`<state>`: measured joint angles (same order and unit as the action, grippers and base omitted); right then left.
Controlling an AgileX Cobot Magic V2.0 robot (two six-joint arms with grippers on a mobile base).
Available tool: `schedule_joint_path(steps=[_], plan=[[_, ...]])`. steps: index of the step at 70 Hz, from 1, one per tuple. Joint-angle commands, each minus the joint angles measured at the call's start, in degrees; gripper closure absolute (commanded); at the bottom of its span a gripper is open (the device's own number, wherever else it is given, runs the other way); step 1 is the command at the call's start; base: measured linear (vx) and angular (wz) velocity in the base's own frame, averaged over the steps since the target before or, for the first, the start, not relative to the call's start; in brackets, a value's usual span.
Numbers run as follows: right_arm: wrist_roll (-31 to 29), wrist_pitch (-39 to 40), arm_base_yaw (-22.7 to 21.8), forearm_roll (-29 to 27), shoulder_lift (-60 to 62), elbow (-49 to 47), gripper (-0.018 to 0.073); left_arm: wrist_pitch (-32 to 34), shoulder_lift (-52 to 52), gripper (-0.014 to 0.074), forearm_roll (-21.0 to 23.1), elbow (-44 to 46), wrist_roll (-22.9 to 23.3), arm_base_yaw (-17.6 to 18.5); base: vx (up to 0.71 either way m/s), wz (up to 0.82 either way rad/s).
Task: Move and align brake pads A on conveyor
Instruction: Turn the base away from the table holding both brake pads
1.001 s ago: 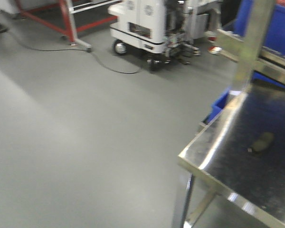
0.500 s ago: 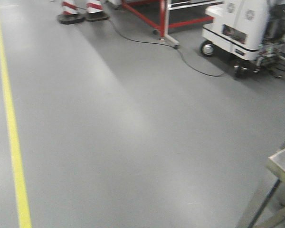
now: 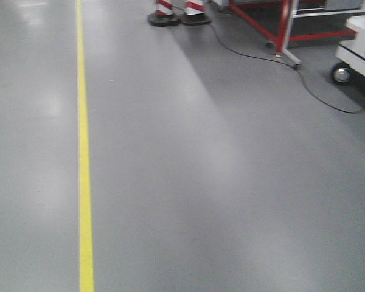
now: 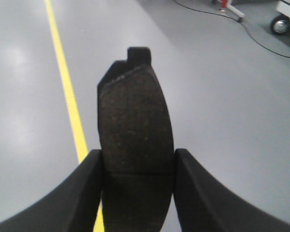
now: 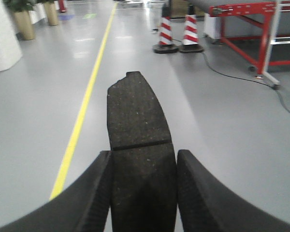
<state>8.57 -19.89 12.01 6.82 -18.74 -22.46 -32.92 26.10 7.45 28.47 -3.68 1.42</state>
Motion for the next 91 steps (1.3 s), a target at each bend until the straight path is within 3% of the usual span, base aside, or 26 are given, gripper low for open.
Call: schedule_joint_path(steps=[1,42,91], plan=[[-0.1,5.8,0.0,0.6,-0.4,-1.8,0.0563,4.9,0.2,0.0603,0.7,1.6,0.0,0.4,0.10,0.50],[-0.1,5.8,0.0,0.6,-0.4,-1.8,0.0563,4.9,0.2,0.0603,0.7,1.6,0.0,0.4,0.25,0.53],[-0.1,5.8,0.0,0.6,-0.4,-1.8,0.0563,4.9,0.2,0.0603,0.7,1.6,0.0,0.4,0.50,0.00]])
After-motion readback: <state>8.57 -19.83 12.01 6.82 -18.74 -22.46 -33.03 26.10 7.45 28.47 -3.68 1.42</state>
